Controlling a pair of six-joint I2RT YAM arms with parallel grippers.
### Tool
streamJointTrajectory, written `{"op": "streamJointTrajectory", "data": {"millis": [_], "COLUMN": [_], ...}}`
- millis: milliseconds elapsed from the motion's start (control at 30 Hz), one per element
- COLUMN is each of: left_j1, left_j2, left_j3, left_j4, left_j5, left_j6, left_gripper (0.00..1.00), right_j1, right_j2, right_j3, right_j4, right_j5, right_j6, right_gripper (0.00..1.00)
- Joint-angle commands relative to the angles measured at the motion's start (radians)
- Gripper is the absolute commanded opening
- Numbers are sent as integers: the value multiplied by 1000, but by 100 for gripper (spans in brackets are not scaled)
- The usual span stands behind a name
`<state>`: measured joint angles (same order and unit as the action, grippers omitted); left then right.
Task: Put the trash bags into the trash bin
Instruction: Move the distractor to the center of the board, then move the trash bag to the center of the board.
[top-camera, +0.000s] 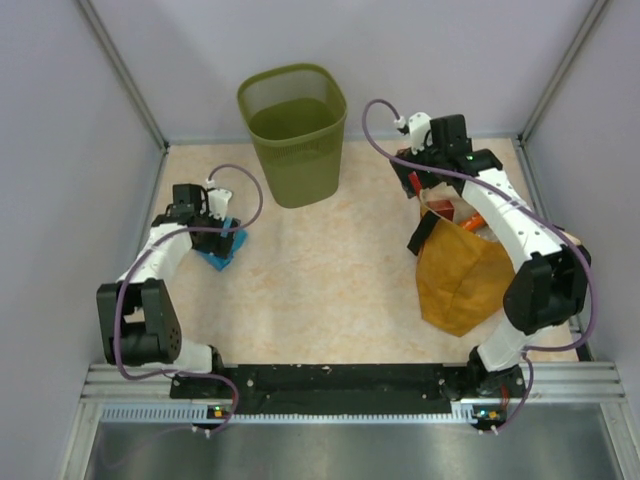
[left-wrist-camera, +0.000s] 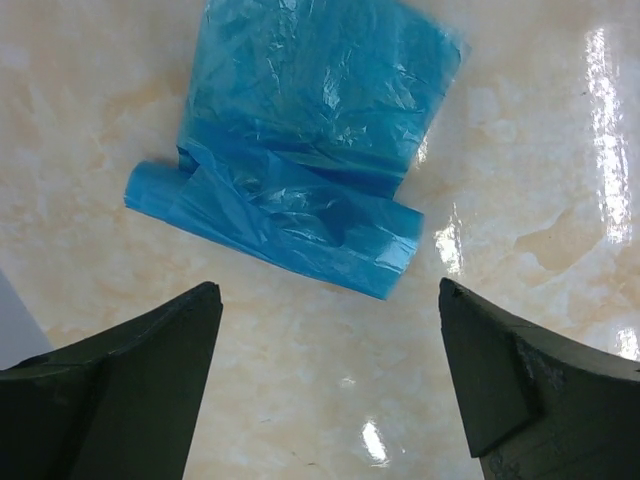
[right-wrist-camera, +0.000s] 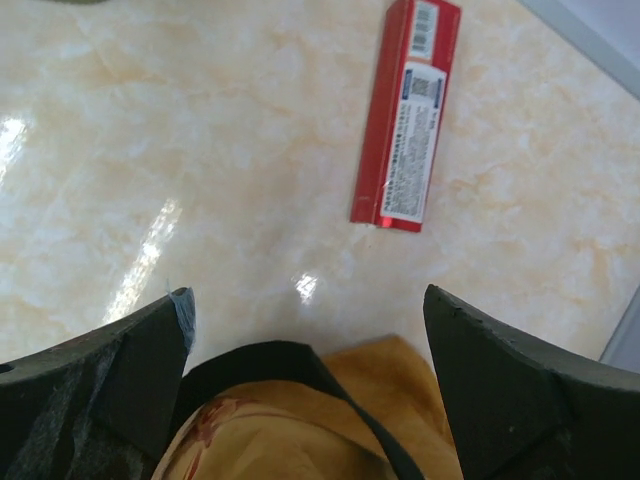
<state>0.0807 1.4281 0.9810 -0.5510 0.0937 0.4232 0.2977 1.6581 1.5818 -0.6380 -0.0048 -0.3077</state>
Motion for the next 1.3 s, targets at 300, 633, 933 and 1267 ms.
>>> {"op": "streamJointTrajectory", "data": {"millis": [300,633,933,1267], "left_j1": [21,42,42,41], "left_j2": [176,233,224,204], "left_j3": [-10,-19,-25,19], "left_j4": [158,192,186,103], "left_j5": [-120,-40,93,251], "left_j6": [-304,-324,-259,-129], "left_gripper": [88,64,35,13], "right_j1": [47,47,47,90], "right_j2": [-98,-107,-141,-216], "right_j3": [-129,-175,-198,-204], "right_j4": [-8,-2,-9,-38], "right_j5": [-80,-93,-90,-89], "right_j6": [15,15,19,-11], "right_gripper": [94,94,94,94]}}
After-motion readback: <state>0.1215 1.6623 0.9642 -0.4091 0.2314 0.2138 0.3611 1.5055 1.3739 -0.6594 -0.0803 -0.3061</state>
